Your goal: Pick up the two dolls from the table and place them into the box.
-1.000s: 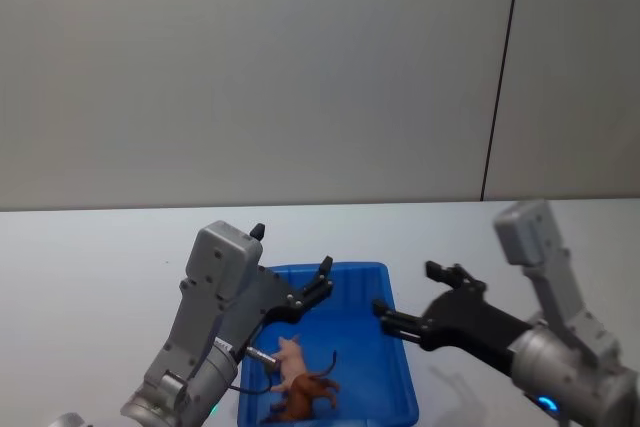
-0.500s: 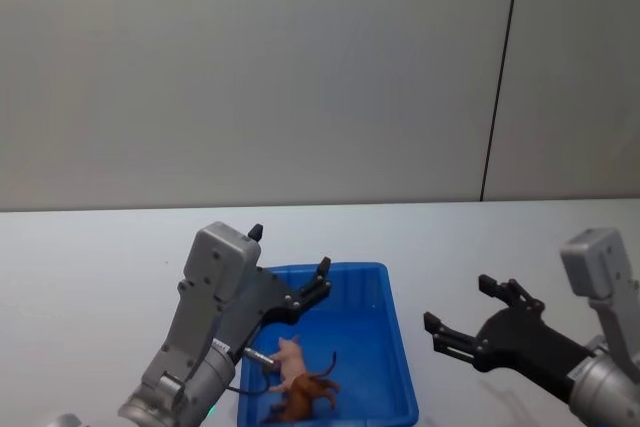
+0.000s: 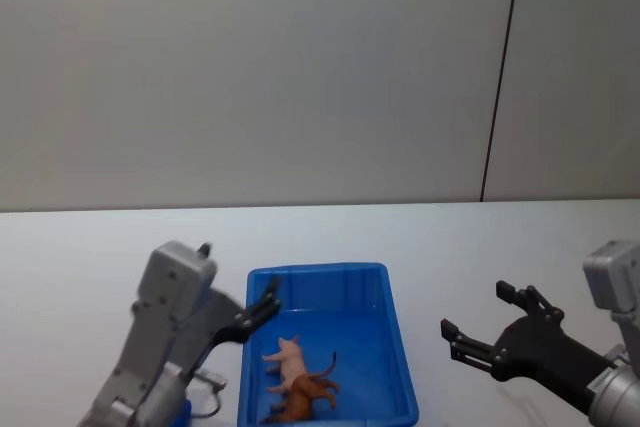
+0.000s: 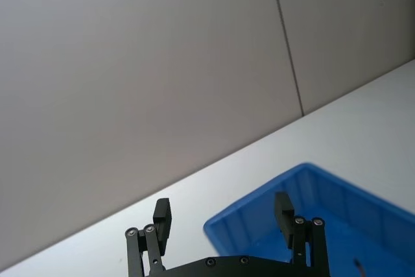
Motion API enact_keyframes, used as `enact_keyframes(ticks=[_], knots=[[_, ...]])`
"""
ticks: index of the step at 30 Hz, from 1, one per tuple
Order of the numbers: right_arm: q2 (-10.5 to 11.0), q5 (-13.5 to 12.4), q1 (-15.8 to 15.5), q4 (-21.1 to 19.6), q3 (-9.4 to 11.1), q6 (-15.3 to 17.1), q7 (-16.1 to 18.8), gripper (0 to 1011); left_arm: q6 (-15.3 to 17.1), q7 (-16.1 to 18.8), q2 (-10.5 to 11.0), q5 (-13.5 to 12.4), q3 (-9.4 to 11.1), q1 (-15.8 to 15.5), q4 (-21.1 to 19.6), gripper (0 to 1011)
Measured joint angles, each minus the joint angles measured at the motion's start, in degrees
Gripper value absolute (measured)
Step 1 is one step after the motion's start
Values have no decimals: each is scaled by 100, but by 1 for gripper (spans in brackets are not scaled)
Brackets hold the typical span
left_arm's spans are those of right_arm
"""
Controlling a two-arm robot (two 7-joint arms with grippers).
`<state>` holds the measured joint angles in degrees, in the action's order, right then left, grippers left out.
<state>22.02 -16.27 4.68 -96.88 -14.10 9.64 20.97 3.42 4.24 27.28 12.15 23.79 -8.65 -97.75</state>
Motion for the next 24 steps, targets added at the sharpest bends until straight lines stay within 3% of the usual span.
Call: enact_keyframes(ticks=[11,24], knots=[[55,-20,-59,-36,23,-47,-18,1001,159,602,473,355,-143,645,-207,1002],[77,-30,-84,-49,33,-67,-25,1001,175,618,576,541,-188,891,89,1002]])
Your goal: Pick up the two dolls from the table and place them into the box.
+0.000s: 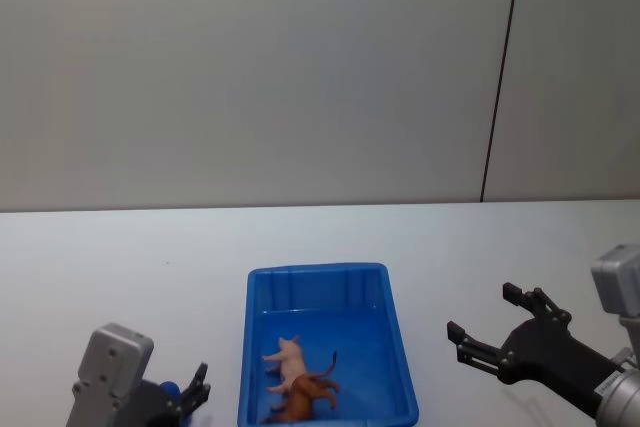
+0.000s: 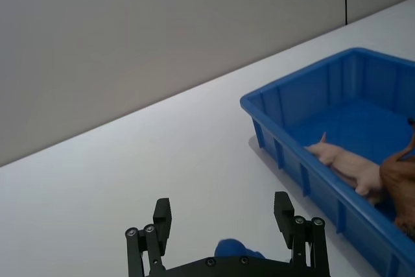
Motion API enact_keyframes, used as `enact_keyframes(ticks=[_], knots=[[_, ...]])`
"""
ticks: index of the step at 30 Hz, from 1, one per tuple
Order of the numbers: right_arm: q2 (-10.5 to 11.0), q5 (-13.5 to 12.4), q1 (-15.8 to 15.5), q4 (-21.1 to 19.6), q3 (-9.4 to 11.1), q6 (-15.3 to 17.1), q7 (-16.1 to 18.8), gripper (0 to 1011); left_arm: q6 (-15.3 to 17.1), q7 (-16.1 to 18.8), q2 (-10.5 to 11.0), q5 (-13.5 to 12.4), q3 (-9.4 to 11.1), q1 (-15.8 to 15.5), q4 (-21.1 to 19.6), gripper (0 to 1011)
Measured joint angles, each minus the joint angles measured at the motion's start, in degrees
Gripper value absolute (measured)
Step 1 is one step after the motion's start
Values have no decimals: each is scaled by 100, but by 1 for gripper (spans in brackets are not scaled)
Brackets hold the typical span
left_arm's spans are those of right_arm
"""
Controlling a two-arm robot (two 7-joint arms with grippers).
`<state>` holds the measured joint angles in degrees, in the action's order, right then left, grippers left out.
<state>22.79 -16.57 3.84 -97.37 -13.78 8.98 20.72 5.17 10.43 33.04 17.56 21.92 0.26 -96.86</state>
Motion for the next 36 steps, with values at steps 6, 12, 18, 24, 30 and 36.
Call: enact_keyframes(ticks=[6,12,18,24,30,36], knots=[[4,-3,-5,-4,3,-4,-3,1001,-39,-197,-66,36,4,3,287,1002],[6,-3,-7,-8,5,-8,-3,1001,-58,-337,-129,59,11,-27,497,1002],[9,-3,-9,-8,5,-11,-3,1001,-59,-487,-192,100,14,-57,701,1002],[11,-3,-13,-8,5,-11,-3,1001,-51,-599,-244,139,10,-84,860,865],[11,-3,-13,-7,5,-11,-3,1001,-28,-675,-271,147,-12,-110,926,699],[11,-3,-13,-7,5,-11,-3,1001,-18,-747,-279,78,-57,-159,900,542]])
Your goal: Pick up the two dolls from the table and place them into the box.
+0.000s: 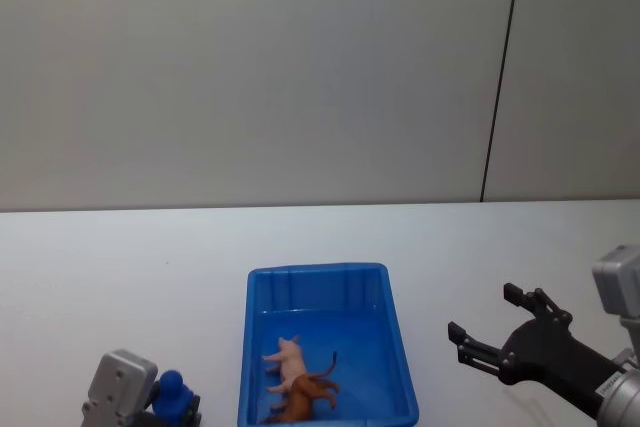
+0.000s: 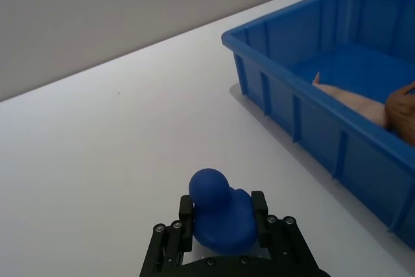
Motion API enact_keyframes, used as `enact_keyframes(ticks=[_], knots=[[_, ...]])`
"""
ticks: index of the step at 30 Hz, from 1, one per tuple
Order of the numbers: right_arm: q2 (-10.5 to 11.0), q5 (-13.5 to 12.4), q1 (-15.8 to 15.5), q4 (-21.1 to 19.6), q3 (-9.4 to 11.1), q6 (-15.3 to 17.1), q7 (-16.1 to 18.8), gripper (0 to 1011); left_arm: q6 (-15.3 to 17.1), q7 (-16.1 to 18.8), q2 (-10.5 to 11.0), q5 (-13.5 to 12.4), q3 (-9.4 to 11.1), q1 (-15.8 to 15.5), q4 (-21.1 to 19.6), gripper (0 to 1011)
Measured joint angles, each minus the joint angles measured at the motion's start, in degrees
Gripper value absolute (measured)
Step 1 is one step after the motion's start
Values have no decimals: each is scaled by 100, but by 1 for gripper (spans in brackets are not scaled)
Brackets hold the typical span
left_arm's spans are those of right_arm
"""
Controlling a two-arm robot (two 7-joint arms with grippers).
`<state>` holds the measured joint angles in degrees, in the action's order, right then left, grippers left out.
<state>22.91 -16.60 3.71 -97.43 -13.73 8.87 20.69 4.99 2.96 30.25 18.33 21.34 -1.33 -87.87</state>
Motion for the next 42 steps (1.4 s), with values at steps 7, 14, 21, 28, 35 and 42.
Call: enact_keyframes(ticks=[7,14,21,28,35,42], knots=[[0,0,0,0,0,0,0,1001,-37,-177,-45,-202,-41,-132,-149,487],[0,0,0,1,0,1,0,1001,-99,-463,-197,-448,-25,-349,-257,441],[0,0,0,0,0,1,0,1001,-185,-839,-482,-718,82,-639,-270,506],[0,0,0,0,0,1,0,1001,-259,-1229,-813,-975,238,-918,-157,738],[0,0,0,0,0,1,0,1001,-316,-1515,-1094,-1142,373,-1137,-22,953],[0,0,0,0,0,1,0,1001,-417,-1637,-1217,-1165,418,-1227,34,1001]])
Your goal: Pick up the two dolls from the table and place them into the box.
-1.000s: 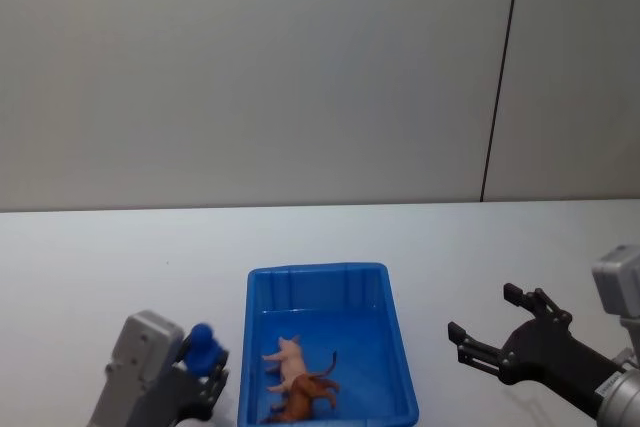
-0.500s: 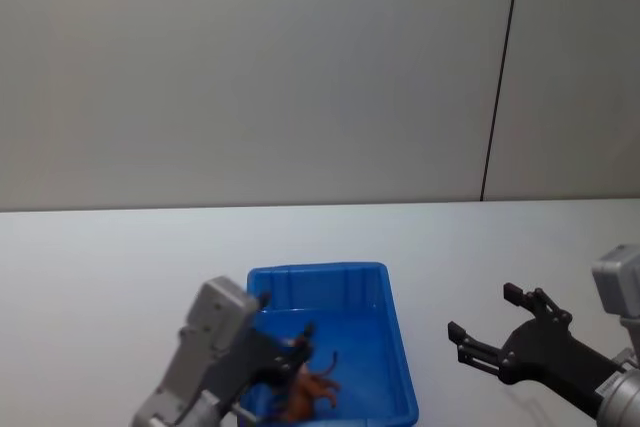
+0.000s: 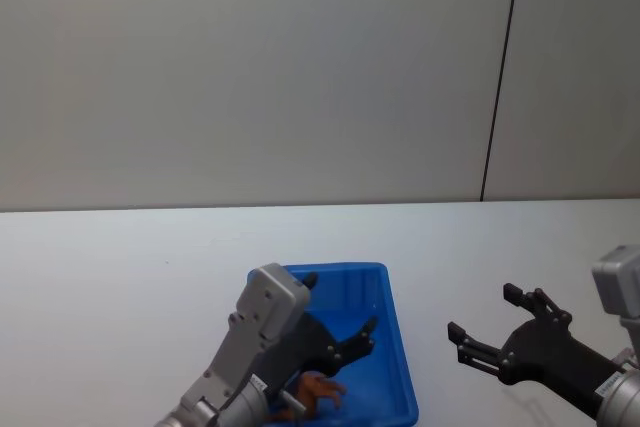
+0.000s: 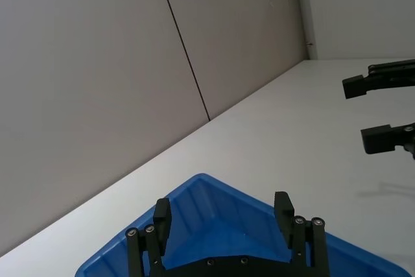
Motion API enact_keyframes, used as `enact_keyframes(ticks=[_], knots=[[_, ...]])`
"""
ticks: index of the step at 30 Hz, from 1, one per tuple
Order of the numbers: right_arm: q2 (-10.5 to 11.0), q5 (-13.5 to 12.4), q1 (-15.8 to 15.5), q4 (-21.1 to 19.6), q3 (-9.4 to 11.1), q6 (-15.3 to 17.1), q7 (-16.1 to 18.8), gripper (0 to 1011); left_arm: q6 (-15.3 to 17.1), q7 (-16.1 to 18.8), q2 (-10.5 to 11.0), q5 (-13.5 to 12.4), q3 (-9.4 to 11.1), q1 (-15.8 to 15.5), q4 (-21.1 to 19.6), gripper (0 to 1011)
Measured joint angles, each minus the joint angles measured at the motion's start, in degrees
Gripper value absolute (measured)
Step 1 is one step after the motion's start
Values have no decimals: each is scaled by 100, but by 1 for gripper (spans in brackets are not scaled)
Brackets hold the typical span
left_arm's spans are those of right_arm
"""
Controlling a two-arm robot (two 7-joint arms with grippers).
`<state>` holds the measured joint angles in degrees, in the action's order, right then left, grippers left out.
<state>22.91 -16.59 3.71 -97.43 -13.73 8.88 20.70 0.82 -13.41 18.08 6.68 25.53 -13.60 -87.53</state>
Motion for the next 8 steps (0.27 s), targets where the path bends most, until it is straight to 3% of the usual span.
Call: enact_keyframes(ticks=[8], knots=[[0,0,0,0,0,0,0,1001,-65,-72,-71,-7,24,-55,29,1001]])
